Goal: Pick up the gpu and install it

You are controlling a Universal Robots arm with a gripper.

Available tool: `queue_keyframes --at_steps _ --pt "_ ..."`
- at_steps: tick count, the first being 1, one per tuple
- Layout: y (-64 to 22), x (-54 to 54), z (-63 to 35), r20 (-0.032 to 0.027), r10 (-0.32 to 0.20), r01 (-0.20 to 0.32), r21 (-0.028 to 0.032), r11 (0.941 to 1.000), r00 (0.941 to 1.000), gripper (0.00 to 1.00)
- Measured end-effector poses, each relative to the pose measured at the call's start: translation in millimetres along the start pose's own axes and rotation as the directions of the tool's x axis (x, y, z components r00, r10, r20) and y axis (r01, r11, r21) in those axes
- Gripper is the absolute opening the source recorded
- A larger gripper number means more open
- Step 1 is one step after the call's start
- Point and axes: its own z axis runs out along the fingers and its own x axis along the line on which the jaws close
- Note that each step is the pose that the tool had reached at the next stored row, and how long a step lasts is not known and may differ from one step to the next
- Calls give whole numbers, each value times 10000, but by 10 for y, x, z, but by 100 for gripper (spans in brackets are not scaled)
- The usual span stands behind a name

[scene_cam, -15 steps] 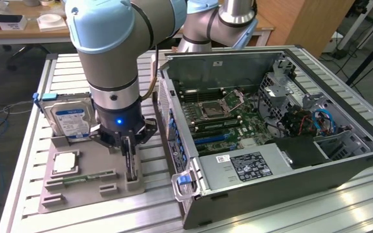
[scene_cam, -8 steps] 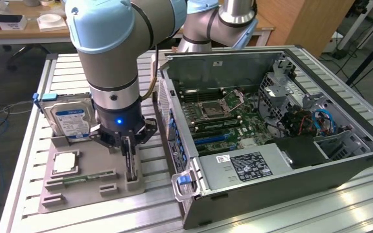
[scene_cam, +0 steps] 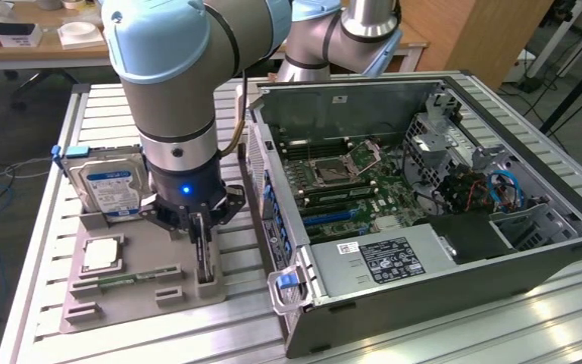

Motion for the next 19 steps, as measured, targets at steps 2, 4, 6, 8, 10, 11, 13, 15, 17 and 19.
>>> queue_keyframes --at_steps 2,4,6,8,10,11,13,15,17,19 --pt "0 0 0 0 0 0 0 10000 10000 26" --pt "0 0 -1 1 0 0 -2 10000 10000 26" --pt "1 -1 -20 2 0 0 -2 10000 10000 26" --pt "2 -1 -40 0 0 0 0 10000 10000 26" --pt "2 -1 -50 0 0 0 1 10000 10000 26" --pt "2 -2 -58 0 0 0 0 10000 10000 26" --pt "3 -2 -64 2 0 0 -2 10000 10000 26" --pt "4 -2 -92 -2 0 0 2 10000 10000 26" --pt "5 -3 -121 -1 0 0 1 10000 10000 26" --pt "6 -3 -138 0 0 0 -1 10000 10000 26"
